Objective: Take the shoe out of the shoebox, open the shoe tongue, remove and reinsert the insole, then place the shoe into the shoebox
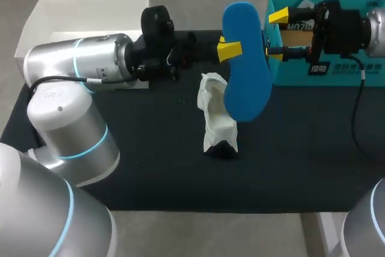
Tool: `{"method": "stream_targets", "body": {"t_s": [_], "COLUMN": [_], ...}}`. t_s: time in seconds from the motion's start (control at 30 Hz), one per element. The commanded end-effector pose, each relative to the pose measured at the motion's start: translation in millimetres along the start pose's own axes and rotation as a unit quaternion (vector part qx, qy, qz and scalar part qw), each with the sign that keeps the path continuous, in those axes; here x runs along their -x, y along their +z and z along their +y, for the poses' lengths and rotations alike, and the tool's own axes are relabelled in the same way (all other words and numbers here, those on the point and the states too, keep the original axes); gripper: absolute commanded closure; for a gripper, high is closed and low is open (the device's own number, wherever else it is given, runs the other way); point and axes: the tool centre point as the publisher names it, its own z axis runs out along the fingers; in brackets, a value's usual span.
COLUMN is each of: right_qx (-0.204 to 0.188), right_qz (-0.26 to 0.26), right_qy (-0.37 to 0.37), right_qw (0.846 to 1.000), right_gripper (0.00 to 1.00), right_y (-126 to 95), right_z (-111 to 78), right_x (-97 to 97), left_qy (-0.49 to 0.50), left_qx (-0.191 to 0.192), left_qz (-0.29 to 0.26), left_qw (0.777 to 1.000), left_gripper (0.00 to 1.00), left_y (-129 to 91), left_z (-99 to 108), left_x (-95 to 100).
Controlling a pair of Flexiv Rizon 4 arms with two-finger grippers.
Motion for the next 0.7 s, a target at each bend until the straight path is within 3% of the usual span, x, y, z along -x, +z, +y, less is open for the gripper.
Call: {"method": "stream_targets", "body": {"t_s": [0.03, 0.5, 0.53, 0.6, 0.63, 0.67, 0.7], "right_qx": [0.001, 0.001, 0.001, 0.001, 0.001, 0.001, 0.001], "right_qz": [0.0, 0.0, 0.0, 0.0, 0.0, 0.0, 0.0], "right_qy": [0.0, 0.0, 0.0, 0.0, 0.0, 0.0, 0.0], "right_qw": [1.0, 1.0, 1.0, 1.0, 1.0, 1.0, 1.0], "right_gripper": [0.0, 0.0, 0.0, 0.0, 0.0, 0.0, 0.0], "right_y": [1, 1, 1, 1, 1, 1, 1], "right_z": [-0.2, -0.2, -0.2, -0.2, -0.2, -0.2, -0.2], "right_x": [0.6, 0.6, 0.6, 0.6, 0.6, 0.6, 0.6], "left_qy": [0.375, 0.375, 0.447, 0.525, 0.575, 0.608, 0.657], "left_qx": [0.112, 0.112, 0.125, 0.132, 0.14, 0.15, 0.146], "left_qz": [0.129, 0.129, 0.163, 0.178, 0.196, 0.188, 0.21], "left_qw": [0.911, 0.911, 0.871, 0.822, 0.782, 0.757, 0.709], "left_gripper": [1.0, 1.0, 1.0, 1.0, 1.0, 1.0, 1.0], "left_y": [-3, -3, -3, -4, -7, -8, -11], "left_z": [-12, -12, -5, 5, 11, 16, 23], "left_x": [8.9, 8.9, 9.8, 12.1, 12.8, 15.2, 17.5]}}
